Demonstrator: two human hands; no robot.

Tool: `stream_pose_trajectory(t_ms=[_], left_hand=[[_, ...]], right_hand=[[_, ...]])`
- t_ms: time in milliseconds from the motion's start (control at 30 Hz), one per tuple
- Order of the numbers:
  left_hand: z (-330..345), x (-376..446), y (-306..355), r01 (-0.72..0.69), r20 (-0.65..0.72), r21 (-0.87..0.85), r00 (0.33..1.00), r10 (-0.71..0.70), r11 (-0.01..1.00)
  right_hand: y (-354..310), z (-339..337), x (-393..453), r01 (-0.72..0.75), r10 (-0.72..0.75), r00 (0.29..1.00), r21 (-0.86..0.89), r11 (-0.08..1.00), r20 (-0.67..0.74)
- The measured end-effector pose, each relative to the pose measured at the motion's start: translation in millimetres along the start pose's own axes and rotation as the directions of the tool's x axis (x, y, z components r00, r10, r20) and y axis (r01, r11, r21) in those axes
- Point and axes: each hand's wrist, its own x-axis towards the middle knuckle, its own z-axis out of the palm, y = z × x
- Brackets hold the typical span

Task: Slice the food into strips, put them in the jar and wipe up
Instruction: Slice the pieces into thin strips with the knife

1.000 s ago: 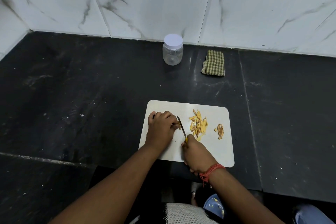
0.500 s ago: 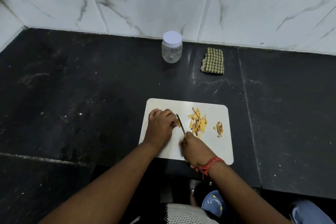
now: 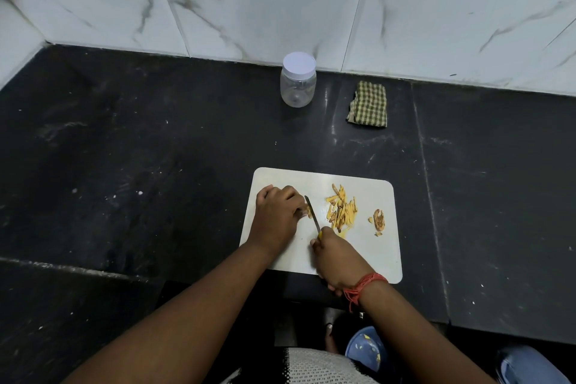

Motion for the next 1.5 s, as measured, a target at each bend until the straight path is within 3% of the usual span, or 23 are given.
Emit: stream_pose_trajectory(t_ms=[467, 867, 1033, 1200, 1500], left_hand=[[2.3, 0.2, 2.7, 0.095, 0.015, -0.065, 0.995, -0.095, 0.993], [4.3, -0.7, 1.7, 0.077, -0.003, -0.057, 0.997, -0.078, 0.995], [4.6, -0.9, 0.4, 0.078, -0.015, -0.078, 0.997, -0.079, 0.994], [3.7, -3.0, -0.8, 0.099, 0.018, -0.095, 0.995, -0.097, 0.991], [-1.2, -0.4, 2.7, 0.174, 0.028, -0.196, 0.985, -0.172, 0.965]], right_hand=[[5.4, 2.9, -2.8, 0.013, -0.012, 1.0, -0.062, 0.998, 0.013], [33.5, 8.2, -30.9, 0.027, -0.025, 0.999, -0.117, 0.993, 0.02], [40.0, 3.8, -39.6, 0.02, -0.017, 0.999, -0.065, 0.998, 0.039], [25.5, -5.9, -48.2, -0.025, 0.024, 1.0, 0.193, 0.981, 0.009], [5.7, -5.5, -27.0, -0.007, 0.009, 1.0, 0.17, 0.985, -0.013]])
